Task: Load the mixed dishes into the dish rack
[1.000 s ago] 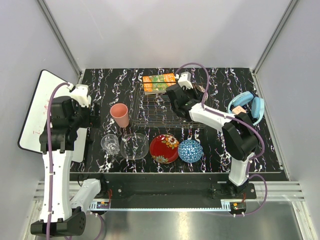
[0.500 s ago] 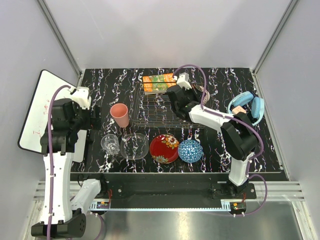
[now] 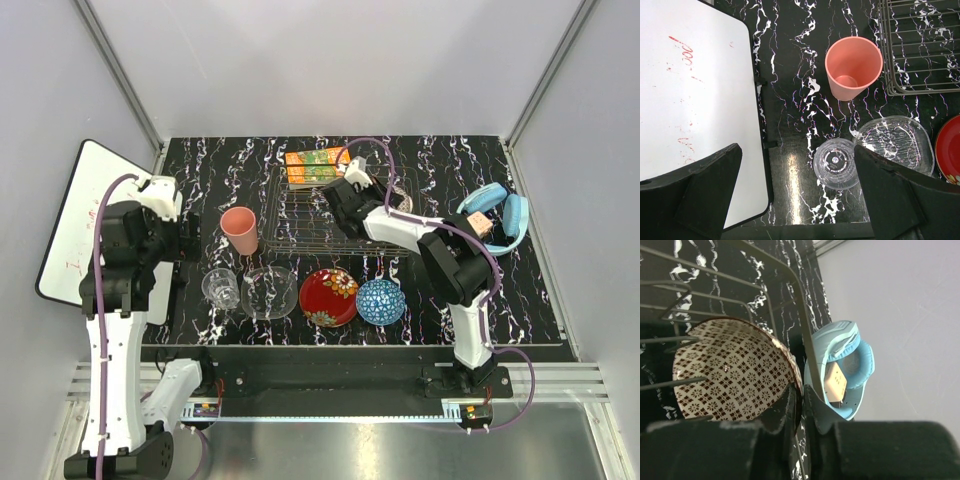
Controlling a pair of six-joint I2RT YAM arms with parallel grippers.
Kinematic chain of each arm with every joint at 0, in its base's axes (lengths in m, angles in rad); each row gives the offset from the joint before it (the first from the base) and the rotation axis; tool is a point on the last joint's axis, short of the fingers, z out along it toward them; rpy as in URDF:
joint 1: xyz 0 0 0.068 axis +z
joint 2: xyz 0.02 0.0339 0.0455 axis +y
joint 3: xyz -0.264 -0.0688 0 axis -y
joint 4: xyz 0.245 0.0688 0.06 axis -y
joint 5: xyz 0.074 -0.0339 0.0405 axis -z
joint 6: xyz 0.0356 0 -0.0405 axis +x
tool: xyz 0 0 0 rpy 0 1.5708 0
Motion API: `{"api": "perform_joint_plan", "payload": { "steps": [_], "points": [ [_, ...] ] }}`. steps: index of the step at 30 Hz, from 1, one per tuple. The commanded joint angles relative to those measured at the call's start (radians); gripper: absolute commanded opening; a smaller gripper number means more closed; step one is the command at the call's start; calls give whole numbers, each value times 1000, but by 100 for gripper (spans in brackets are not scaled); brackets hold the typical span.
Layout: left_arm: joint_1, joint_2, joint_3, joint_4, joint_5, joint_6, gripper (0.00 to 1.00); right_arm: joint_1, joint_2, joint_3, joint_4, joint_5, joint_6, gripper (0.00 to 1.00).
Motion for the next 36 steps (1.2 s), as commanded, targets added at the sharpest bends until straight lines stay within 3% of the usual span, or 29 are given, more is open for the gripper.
{"api": "perform_joint_plan", "payload": {
  "steps": [1, 5, 8, 14, 17, 18, 19, 23, 24, 31, 36],
  "points": [
    [7, 1, -5, 39, 23, 4, 99, 30, -8, 96, -81, -15, 120, 19],
    [7, 4, -7, 39, 60, 6, 99, 41, -13, 133, -173, -64, 183, 65],
    [8, 6, -2, 39, 92, 9, 99, 47, -39, 164, -248, -95, 242, 88],
    [-61, 24, 56, 34, 80, 29, 99, 62, -250, 217, -488, -246, 474, 91],
    [-289, 64, 116, 30, -69, 32, 99, 52, -446, 156, -510, -317, 549, 91],
    [-440, 81, 129, 28, -133, 35, 99, 38, -499, 120, -522, -337, 607, 88],
    [-517, 99, 154, 19, -187, 39, 99, 9, -601, 95, -539, -375, 636, 87],
    [-721, 249, 182, -4, -302, 67, 99, -54, -842, -34, -562, -439, 755, 86],
    [-830, 271, 174, -2, -336, 78, 99, -60, -884, -68, -578, -439, 805, 86],
    [-1173, 508, 186, 82, -416, 72, 99, -68, -1213, -197, -665, -455, 963, 83],
    [-1343, 719, 243, 123, -395, 72, 99, -69, -1254, -218, -742, -459, 1023, 82]
  ]
}}
